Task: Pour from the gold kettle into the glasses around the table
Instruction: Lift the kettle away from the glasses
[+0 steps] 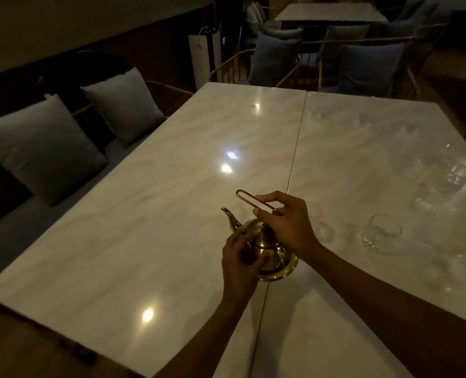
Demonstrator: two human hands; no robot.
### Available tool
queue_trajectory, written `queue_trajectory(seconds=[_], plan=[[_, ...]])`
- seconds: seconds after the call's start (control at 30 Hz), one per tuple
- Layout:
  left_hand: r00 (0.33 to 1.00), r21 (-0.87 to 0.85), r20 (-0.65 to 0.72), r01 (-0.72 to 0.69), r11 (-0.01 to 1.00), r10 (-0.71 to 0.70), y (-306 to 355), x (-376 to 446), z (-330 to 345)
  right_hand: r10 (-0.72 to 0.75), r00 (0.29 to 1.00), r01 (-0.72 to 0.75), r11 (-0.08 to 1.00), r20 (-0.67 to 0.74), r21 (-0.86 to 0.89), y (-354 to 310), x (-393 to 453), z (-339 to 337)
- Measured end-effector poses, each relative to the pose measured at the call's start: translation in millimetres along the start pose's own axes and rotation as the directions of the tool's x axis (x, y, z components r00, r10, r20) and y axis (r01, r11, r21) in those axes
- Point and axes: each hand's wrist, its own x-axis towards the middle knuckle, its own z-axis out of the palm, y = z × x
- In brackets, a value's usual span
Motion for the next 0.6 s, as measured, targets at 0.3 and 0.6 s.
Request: queue_trajectory(seconds=[0.3,0.6], plan=[[0.998,-0.019,-0.055,0.011,1.000,-0.012,-42,82,-33,-0.050,0.998,0.053,0.997,0.046,-0.058,15,76,66],[0.999,0.036,-0.031,-0.016,0.999,0.017,-82,164,-47,-0.023,0.999,0.026,0.997,0.031,-0.074,42,148,109]])
